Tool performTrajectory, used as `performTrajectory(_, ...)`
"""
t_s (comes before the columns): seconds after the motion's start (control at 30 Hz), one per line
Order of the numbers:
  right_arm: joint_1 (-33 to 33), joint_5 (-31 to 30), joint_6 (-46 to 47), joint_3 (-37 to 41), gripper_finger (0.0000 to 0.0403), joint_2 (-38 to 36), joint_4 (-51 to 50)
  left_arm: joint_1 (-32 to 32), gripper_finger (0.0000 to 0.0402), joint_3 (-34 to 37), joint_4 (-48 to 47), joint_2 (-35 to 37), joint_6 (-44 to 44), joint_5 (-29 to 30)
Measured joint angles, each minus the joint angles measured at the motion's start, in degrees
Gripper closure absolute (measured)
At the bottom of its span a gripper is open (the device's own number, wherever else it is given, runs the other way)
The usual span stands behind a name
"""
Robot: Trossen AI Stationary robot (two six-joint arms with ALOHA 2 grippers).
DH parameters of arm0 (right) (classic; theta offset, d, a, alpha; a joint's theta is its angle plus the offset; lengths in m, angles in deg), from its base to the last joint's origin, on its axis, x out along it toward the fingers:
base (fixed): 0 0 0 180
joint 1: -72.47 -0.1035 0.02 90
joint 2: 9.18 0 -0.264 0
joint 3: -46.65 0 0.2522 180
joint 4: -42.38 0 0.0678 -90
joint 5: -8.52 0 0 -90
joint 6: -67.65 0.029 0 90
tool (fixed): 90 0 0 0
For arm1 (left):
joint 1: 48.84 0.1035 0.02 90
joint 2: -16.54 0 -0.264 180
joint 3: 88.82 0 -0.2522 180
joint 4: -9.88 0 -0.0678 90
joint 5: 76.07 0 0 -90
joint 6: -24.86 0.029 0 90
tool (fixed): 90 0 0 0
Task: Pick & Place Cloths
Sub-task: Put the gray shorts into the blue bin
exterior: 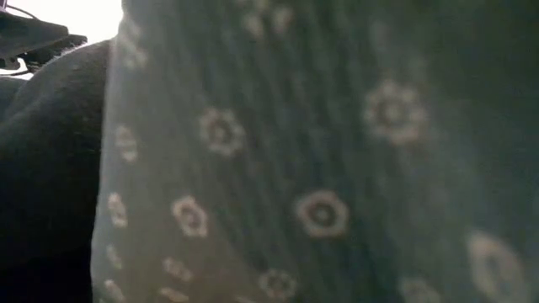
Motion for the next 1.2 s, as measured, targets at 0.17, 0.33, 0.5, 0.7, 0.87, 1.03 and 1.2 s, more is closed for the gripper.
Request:
performTrajectory(0.17, 0.00, -9.33, 13.97, -0.02, 0.0354, 0.28, 7.64, 0.00, 0.0225, 0.00, 0.00, -0.01, 0.00, -0.02)
performTrajectory(0.33, 0.26, -12.29, 8.75, -3.47, 0.0353, 1.36, 5.34, 0.00, 0.0225, 0.01, 0.02, 0.01, 0.00, -0.02)
performTrajectory(0.5, 0.83, -13.09, 8.64, -15.94, 0.0344, 10.01, -17.68, -0.01, 0.0225, -0.01, 0.00, 0.00, 0.02, -0.02)
performTrajectory(0.7, 4.02, -12.16, 12.31, -32.44, 0.0305, 24.55, -48.58, -0.02, 0.0225, -0.01, -0.07, 0.01, 0.02, -0.02)
performTrajectory(0.87, 12.57, -6.84, 3.50, -41.63, 0.0255, 33.72, -59.24, 0.00, 0.0225, 0.01, -0.10, 0.01, 0.00, -0.02)
performTrajectory(1.03, 26.74, 8.33, -5.58, -46.65, 0.0206, 42.33, -63.80, -0.01, 0.0225, -0.02, -0.15, 0.01, 0.02, -0.02)
performTrajectory(1.2, 40.69, 20.22, -16.78, -48.92, 0.0176, 51.29, -67.18, -0.01, 0.0225, 0.01, -0.19, 0.00, 0.01, -0.02)
